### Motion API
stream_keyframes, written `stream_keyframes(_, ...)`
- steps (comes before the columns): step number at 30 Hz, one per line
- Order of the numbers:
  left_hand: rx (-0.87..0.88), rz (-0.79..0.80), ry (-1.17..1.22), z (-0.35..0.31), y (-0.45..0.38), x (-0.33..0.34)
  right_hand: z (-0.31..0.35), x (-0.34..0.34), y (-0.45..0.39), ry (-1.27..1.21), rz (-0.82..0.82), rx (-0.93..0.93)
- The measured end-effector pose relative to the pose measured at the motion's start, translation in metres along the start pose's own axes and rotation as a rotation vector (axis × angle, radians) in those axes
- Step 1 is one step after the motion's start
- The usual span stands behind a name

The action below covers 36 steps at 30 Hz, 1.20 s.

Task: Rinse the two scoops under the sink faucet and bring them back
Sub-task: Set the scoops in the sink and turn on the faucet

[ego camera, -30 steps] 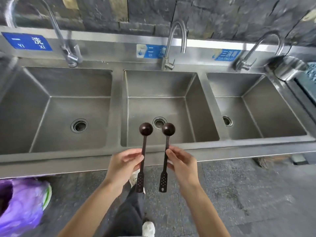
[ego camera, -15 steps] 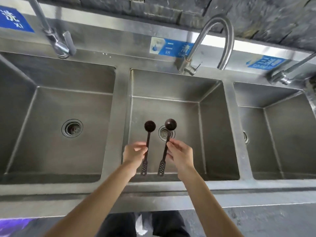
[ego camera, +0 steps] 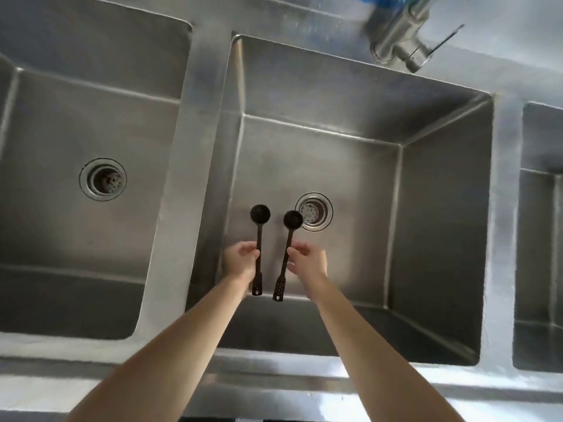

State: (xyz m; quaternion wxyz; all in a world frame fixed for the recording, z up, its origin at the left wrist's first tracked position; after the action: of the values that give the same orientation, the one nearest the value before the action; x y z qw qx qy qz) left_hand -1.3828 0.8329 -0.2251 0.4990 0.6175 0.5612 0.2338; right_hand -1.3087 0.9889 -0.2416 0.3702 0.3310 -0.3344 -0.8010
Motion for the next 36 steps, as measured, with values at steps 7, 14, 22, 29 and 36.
stream_keyframes(7, -0.041, -0.106, -0.037, 0.029, -0.043, 0.009, -0.04, 0.029, -0.049, 0.167, 0.061, 0.035)
stream_keyframes(14, -0.051, -0.185, -0.075, 0.038, -0.065, 0.006, -0.057, 0.044, -0.065, 0.194, 0.082, 0.016)
stream_keyframes(22, -0.008, -0.213, -0.136, 0.034, -0.061, 0.004, -0.046, 0.037, -0.065, 0.261, 0.09, -0.015)
stream_keyframes(29, 0.205, -0.101, -0.265, -0.011, -0.013, 0.007, -0.005, 0.005, -0.04, 0.309, 0.146, -0.019)
stream_keyframes(36, 0.415, 0.14, -0.233, -0.098, 0.057, 0.037, 0.091, -0.061, -0.009, 0.379, 0.03, -0.212)
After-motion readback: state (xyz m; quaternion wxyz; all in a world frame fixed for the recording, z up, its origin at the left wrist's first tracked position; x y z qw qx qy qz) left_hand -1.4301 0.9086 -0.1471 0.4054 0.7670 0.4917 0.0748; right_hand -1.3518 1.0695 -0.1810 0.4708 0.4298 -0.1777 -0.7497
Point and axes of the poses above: each hand's wrist, its own y-axis away from the middle knuckle, its own x-axis out of the palm, z = x × y, the point moved 5 cm from there along -y, towards the middle knuckle, and after that the axes turned 6 degrees about -x, right-handed, at the moved point
